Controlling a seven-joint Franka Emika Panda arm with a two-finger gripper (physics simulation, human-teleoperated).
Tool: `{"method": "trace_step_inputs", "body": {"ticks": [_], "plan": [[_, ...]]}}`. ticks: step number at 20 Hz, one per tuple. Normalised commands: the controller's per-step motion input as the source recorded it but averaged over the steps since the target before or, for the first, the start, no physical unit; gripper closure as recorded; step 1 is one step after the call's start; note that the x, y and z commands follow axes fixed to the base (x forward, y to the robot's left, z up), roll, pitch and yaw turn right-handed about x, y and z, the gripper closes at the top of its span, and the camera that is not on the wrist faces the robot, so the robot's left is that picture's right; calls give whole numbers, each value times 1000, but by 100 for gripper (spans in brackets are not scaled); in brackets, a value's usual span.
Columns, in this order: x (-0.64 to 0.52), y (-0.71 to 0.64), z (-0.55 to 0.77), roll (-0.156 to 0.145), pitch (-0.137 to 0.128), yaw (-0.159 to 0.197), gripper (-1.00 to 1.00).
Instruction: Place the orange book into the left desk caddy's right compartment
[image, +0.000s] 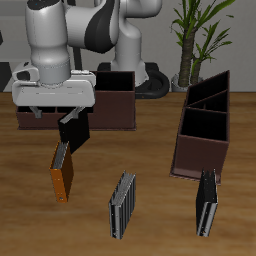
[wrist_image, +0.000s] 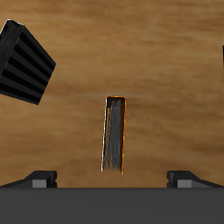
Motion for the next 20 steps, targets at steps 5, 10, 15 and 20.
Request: {"method": "trace_step_inputs", "body": {"ticks": [5,10,15,20], "plan": [[231,-122,-236,-19,24,-21,-100],[149,-48,-155,-11,1,-13,-100],[159,-55,-186,-6,26,-8,-100],[109,21,-125,-4,7,-2,-100]]}}
